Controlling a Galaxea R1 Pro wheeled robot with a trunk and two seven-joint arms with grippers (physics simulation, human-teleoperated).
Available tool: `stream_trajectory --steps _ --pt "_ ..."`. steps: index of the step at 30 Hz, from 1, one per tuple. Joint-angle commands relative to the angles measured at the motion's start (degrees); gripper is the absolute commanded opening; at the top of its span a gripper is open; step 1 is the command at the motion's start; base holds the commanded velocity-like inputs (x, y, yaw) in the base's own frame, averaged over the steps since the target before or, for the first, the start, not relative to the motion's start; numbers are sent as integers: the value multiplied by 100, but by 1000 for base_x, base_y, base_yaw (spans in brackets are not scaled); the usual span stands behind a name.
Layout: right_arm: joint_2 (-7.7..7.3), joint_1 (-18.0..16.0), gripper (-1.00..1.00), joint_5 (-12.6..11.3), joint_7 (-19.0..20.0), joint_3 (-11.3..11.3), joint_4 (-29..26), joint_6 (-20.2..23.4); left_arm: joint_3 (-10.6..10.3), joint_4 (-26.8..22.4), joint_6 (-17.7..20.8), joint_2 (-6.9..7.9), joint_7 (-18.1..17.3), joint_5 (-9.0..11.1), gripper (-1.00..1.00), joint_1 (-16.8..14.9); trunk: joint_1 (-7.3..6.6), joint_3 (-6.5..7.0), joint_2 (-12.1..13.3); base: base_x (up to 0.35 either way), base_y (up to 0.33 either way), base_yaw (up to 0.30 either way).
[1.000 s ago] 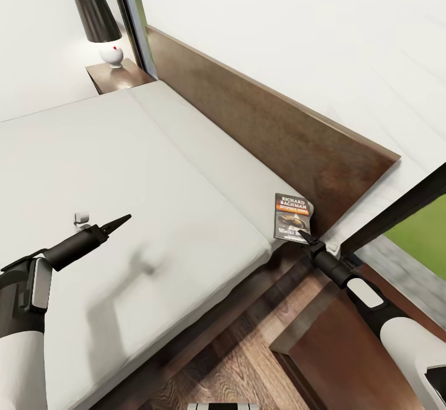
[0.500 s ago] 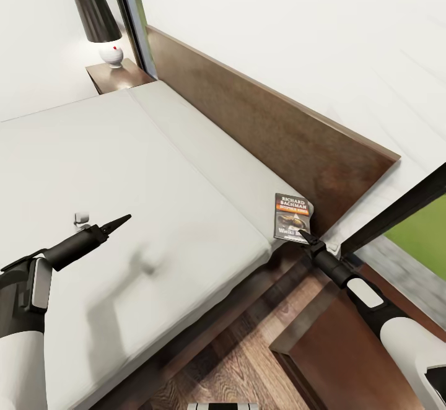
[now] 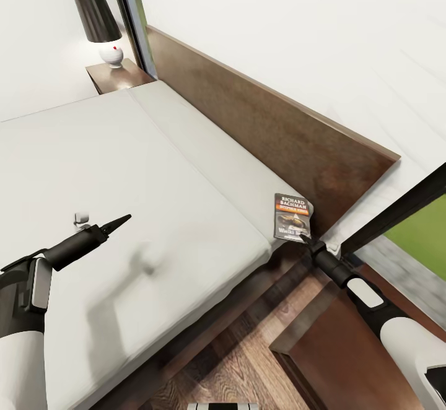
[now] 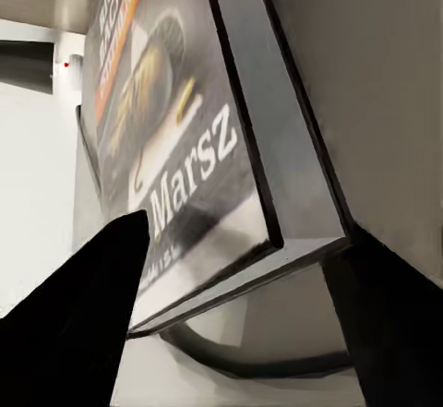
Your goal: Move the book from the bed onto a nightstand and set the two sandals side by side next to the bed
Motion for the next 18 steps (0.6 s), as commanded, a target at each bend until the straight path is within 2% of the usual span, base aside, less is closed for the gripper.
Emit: stream_trajectory --steps 1,18 --pt "-5 -4 -100 -65 11 23 2 39 4 1 46 0 -11 17 100 -3 -1 -3 -2 0 0 0" --pt "-5 -4 -100 -67 11 22 2 39 4 1 46 0 -11 17 100 -3 -1 -3 -2 0 0 0"
